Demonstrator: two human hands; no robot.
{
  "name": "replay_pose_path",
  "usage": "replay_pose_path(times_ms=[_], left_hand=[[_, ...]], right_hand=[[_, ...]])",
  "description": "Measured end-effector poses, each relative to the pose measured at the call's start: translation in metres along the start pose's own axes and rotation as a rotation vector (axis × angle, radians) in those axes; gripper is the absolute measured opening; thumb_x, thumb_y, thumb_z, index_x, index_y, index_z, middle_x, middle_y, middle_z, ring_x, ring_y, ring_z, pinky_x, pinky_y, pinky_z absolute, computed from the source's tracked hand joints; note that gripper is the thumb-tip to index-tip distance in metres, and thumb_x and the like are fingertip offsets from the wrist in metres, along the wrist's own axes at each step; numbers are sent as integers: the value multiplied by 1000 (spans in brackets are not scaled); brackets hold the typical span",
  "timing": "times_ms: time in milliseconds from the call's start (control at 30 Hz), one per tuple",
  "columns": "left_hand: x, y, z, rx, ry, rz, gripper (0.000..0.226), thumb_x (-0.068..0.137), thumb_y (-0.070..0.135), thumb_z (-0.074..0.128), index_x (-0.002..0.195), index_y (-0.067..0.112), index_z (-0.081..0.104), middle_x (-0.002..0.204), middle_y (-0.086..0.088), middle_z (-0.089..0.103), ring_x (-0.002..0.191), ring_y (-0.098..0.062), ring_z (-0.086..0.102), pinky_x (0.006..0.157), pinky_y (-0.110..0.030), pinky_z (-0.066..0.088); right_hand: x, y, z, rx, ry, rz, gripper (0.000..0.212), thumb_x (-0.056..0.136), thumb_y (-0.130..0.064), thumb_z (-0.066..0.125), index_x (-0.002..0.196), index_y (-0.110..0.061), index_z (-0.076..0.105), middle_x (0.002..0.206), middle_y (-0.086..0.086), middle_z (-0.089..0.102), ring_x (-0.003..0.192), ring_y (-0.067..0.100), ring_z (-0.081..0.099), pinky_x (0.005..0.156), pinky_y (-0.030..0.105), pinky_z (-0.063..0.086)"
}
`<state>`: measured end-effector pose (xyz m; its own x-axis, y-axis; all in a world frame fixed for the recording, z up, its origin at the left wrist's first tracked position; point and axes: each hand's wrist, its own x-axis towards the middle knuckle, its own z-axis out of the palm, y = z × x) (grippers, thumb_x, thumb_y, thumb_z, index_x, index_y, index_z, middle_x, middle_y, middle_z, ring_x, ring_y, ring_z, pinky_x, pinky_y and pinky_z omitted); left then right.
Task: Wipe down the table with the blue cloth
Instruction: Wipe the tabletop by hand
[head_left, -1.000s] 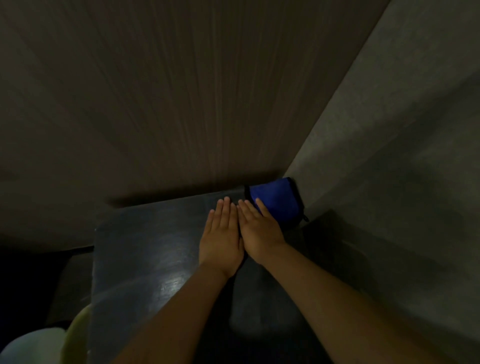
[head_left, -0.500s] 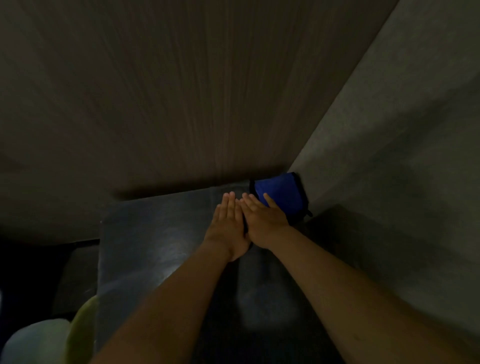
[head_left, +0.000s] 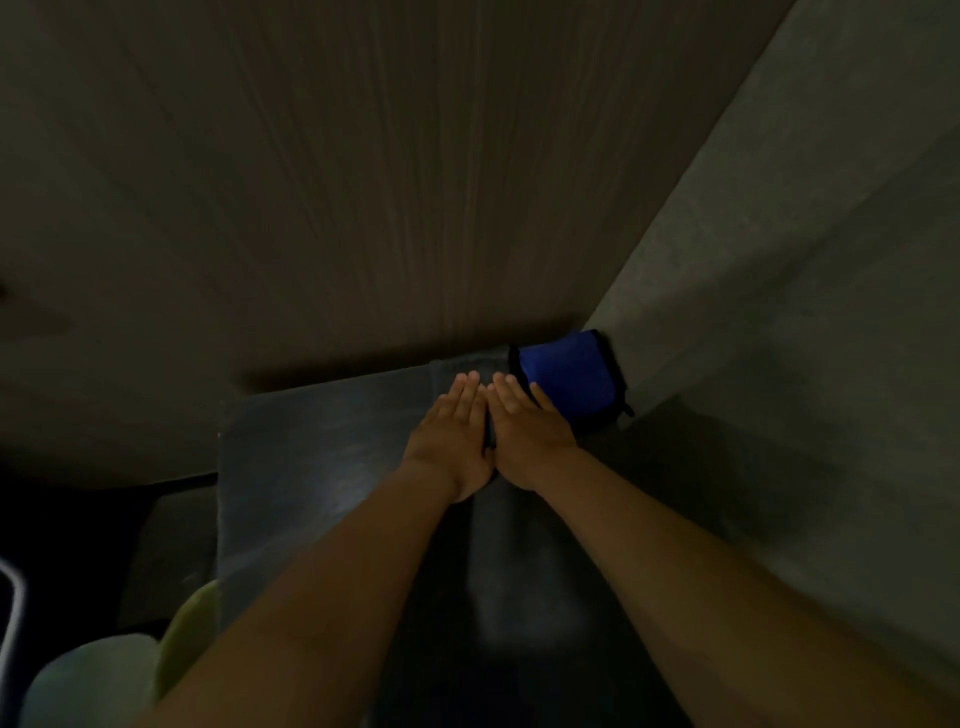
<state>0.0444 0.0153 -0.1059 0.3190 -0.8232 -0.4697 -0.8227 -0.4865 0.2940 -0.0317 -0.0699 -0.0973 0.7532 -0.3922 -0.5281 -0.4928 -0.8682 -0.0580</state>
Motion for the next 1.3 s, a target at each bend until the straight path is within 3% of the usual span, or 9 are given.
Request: replay_pose_path(times_ms=[333,1300], left_hand=[[-14,-30,1,99,-48,-66,85,96,47,37,149,7,-15,157,-10,-22,145,-21,-20,120,-35,-5],[-84,-152,-6,70,-27,-237,82,96,48,34,151,8,-12,158,-8,-20,146,-19,-17,119,-34,-4]], right_hand=[[8,-38,3,73,-10,-19,71,100,-36,36,153,-14,-7,161,5,-13,148,18,-12,118,38,-9],[42,-177,-14,-69,-89,-167,64,102,-34,26,154,-14,-5,162,4,-11,148,17,-10,119,38,-8]])
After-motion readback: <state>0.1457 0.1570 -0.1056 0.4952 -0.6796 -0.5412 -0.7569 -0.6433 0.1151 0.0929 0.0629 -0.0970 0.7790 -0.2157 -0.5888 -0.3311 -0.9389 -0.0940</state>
